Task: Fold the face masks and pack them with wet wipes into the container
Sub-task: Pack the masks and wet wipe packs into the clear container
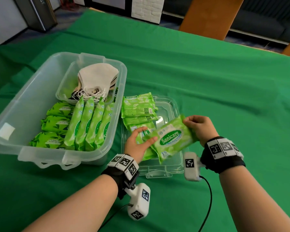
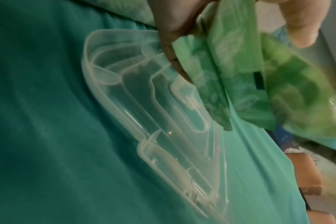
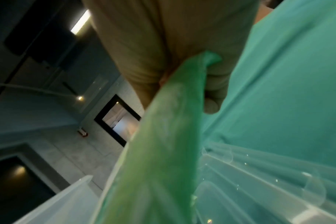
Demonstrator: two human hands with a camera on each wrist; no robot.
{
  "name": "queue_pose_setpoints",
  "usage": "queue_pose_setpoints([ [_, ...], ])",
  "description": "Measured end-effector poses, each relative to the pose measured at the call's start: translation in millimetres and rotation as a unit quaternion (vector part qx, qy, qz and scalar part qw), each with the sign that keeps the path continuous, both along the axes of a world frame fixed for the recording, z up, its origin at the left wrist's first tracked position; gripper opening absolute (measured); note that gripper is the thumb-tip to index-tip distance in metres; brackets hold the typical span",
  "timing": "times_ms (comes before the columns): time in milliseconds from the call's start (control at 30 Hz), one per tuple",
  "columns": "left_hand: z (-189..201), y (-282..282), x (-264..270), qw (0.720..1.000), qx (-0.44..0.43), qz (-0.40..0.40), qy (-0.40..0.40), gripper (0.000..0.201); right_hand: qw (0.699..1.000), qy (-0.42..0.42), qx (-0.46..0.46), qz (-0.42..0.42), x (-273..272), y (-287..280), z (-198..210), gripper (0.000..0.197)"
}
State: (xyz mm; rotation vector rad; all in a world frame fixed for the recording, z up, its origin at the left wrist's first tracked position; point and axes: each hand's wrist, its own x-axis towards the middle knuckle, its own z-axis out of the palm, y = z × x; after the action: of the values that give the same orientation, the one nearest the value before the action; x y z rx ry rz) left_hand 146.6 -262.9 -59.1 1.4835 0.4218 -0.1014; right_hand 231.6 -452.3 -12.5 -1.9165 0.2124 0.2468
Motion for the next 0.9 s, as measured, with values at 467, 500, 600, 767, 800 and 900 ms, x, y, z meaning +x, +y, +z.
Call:
queue_pose_setpoints([
  [467, 0, 2, 15, 0.997, -0.055, 0.059, 0.021, 0.06, 0.953, 0.0, 0.304, -0.017, -34, 27, -28, 0.016],
  [500, 0, 3, 15, 0.997, -0.056, 0.056, 0.023, 0.06, 0.944, -0.005, 0.329, -0.015, -34, 25, -31, 0.027],
  [600, -2, 4, 14, 0.994, -0.087, 0.046, 0.037, 0.074, 0.937, -0.007, 0.347, 0.052, -38, 25, -32, 0.061],
  [767, -16, 2, 19, 0.983, -0.156, 0.048, 0.083, 0.094, 0.967, 0.045, 0.184, 0.169, -43, 28, -26, 0.015],
  [800, -7, 3, 18, 0.987, -0.132, 0.049, 0.071, 0.083, 0.971, 0.064, 0.119, 0.197, -41, 27, -25, 0.007],
  [900, -1, 7, 16, 0.994, -0.077, 0.07, 0.029, 0.07, 0.961, 0.116, -0.071, 0.241, -28, 24, -21, 0.016],
])
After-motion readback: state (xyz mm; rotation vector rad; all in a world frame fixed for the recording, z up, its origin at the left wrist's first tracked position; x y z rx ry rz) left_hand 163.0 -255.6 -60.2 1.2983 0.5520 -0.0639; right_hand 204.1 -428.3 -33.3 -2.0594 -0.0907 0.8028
